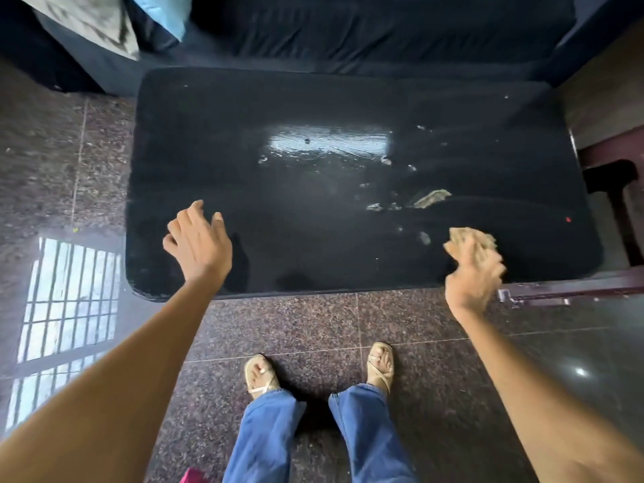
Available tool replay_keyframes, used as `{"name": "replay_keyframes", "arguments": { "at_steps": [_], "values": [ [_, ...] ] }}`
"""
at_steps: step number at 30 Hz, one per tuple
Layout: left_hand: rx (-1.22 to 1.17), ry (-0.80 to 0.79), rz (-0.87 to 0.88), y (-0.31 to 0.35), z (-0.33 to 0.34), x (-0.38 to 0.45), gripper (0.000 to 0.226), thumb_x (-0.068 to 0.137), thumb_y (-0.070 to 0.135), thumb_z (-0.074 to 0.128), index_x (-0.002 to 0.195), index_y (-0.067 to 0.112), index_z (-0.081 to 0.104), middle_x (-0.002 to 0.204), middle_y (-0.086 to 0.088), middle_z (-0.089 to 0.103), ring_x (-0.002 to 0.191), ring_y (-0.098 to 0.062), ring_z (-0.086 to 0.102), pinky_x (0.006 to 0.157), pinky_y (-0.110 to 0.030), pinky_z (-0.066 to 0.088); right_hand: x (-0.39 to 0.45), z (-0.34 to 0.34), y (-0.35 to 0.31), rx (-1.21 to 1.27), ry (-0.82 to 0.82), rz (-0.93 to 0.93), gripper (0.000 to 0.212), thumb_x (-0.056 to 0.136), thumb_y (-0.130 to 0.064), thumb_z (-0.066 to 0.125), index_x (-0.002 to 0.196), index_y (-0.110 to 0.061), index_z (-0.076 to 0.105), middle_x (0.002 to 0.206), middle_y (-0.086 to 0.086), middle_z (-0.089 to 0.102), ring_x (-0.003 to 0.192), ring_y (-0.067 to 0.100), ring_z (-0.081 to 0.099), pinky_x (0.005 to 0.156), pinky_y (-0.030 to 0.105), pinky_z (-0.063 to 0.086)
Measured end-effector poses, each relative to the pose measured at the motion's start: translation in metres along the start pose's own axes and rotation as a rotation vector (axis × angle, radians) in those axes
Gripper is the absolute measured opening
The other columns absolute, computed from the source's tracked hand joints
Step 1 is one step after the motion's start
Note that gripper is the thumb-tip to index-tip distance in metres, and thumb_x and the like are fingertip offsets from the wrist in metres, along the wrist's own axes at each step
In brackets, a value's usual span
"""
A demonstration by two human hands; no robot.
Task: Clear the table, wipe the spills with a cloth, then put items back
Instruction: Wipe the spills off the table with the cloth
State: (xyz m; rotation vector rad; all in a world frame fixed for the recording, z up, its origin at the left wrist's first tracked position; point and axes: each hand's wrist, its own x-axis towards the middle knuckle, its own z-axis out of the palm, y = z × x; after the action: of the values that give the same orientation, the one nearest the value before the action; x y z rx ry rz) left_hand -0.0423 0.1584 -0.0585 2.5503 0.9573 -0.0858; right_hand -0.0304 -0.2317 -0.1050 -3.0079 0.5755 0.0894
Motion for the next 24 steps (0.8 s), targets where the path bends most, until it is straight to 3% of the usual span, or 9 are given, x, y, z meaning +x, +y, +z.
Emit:
{"name": "replay_keyframes", "arguments": {
  "at_steps": [3,5,7,9,12,15,18,20,24],
  "values": [
    [0.001,-0.001,-0.010,-0.023,-0.015,0.014,0.042,0.099,0.027,0.035,0.137,0.010,0.039,0.136,-0.014,0.045,0.130,-0.033,0.034,0.108,-0.049,0.021,-0.021,0.013,-0.056,0.151,0.004,0.428,0.069,0.084,-0.002,0.052,0.146,-0.019,0.026,0.139,0.029,0.027,0.118,0.045,0.034,0.095,0.052,0.032],
    [0.018,0.015,-0.024,-0.043,-0.023,0.025,0.042,0.099,0.028,0.035,0.137,0.010,0.039,0.136,-0.016,0.045,0.129,-0.035,0.034,0.108,-0.051,0.022,-0.044,0.024,-0.113,0.237,-0.018,0.471,0.066,0.088,-0.011,0.051,0.147,-0.017,0.023,0.140,0.025,0.030,0.121,0.043,0.035,0.098,0.047,0.030],
    [0.025,0.030,-0.055,-0.060,-0.030,0.035,0.041,0.099,0.027,0.036,0.135,0.009,0.041,0.134,-0.017,0.046,0.129,-0.036,0.034,0.107,-0.052,0.022,-0.077,0.029,-0.179,0.281,0.029,0.250,0.069,0.081,-0.010,0.062,0.144,-0.017,0.034,0.128,0.025,0.043,0.103,0.041,0.047,0.081,0.044,0.039],
    [0.025,0.039,-0.090,-0.072,-0.033,0.039,0.040,0.098,0.027,0.036,0.134,0.008,0.042,0.134,-0.018,0.046,0.129,-0.036,0.034,0.107,-0.052,0.022,-0.115,0.033,-0.240,0.227,-0.060,-0.098,0.074,0.065,-0.009,0.072,0.134,-0.022,0.048,0.115,0.023,0.054,0.083,0.034,0.051,0.064,0.037,0.041],
    [0.016,0.049,-0.122,-0.079,-0.035,0.037,0.041,0.098,0.027,0.036,0.133,0.007,0.041,0.135,-0.017,0.045,0.130,-0.035,0.033,0.107,-0.052,0.021,-0.155,0.032,-0.293,0.154,-0.182,-0.514,0.070,0.067,-0.014,0.067,0.133,-0.028,0.046,0.119,0.017,0.055,0.083,0.027,0.053,0.063,0.034,0.042],
    [0.019,0.048,-0.139,-0.077,-0.035,0.033,0.041,0.099,0.028,0.035,0.133,0.007,0.041,0.135,-0.018,0.044,0.130,-0.035,0.032,0.107,-0.051,0.020,-0.147,0.031,-0.283,0.018,-0.183,-0.860,0.078,0.070,-0.014,0.068,0.141,-0.026,0.037,0.129,0.015,0.048,0.091,0.026,0.052,0.070,0.035,0.047],
    [-0.004,0.064,-0.138,-0.074,-0.034,0.035,0.042,0.099,0.029,0.034,0.134,0.006,0.040,0.135,-0.019,0.044,0.130,-0.037,0.032,0.107,-0.053,0.021,-0.100,0.034,-0.230,-0.039,-0.236,-1.230,0.080,0.069,0.005,0.052,0.141,-0.025,0.037,0.126,0.017,0.047,0.091,0.029,0.048,0.070,0.040,0.046],
    [-0.041,0.082,-0.146,-0.074,-0.030,0.038,0.042,0.099,0.029,0.034,0.134,0.006,0.040,0.135,-0.019,0.043,0.130,-0.036,0.032,0.107,-0.052,0.020,-0.065,0.027,-0.189,-0.071,-0.226,-1.182,0.076,0.073,0.008,0.049,0.137,-0.032,0.039,0.119,0.012,0.050,0.087,0.026,0.050,0.066,0.040,0.048],
    [-0.065,0.111,-0.147,-0.084,-0.028,0.040,0.041,0.098,0.028,0.035,0.133,0.008,0.042,0.134,-0.018,0.045,0.129,-0.035,0.034,0.106,-0.050,0.022,-0.026,0.004,-0.107,-0.090,-0.089,-0.709,0.070,0.075,0.005,0.050,0.134,-0.033,0.041,0.130,0.008,0.047,0.096,0.025,0.054,0.070,0.043,0.053]
  ]
}}
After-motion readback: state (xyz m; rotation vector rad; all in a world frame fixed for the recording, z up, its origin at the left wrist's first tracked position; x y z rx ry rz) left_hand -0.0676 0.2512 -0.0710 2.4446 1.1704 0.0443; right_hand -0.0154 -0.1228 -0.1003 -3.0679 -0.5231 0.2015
